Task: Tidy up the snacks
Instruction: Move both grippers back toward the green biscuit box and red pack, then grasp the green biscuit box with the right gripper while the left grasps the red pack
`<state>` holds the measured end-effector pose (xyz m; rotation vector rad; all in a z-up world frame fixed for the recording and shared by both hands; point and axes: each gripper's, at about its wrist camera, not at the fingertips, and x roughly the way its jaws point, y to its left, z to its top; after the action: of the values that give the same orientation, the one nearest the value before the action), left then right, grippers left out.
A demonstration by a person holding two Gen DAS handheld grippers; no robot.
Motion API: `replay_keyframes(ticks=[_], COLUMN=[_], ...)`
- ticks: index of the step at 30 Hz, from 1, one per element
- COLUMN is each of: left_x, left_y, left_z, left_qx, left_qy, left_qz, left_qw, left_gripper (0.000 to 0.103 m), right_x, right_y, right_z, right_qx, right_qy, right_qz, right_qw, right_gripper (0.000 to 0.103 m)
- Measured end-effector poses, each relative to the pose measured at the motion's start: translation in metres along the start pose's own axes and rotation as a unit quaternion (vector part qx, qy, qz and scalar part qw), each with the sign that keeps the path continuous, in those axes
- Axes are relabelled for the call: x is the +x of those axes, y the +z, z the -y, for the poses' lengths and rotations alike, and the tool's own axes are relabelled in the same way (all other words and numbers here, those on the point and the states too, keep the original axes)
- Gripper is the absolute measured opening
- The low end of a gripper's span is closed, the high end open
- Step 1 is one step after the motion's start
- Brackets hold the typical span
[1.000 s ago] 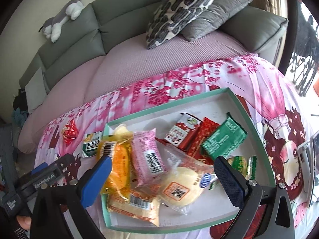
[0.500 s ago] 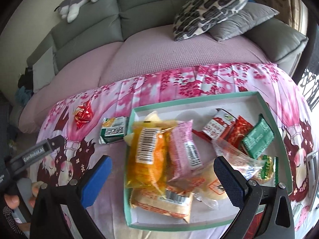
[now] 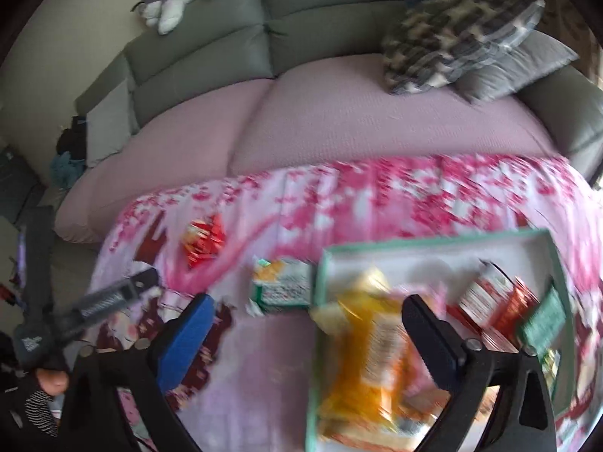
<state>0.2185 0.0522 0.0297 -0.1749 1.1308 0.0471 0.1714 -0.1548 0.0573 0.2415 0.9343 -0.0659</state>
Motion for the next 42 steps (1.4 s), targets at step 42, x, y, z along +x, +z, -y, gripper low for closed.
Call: replay_keyframes(ticks=[42], left_x=[0.073], left_y=[0.044], left_z=[-0.007], left_qx=[-0.043], left_qy=[-0.067], left_qz=[-0.056], left_qw=[0.9953], left_gripper=[0.098], right_x=[0.155], right_y=[0.046], right_z=[-0.018], right_qx=[0.000], right_qy=[-0.011], right_qz=[-0.146], right_qw=[0.989], right_gripper=[0.055])
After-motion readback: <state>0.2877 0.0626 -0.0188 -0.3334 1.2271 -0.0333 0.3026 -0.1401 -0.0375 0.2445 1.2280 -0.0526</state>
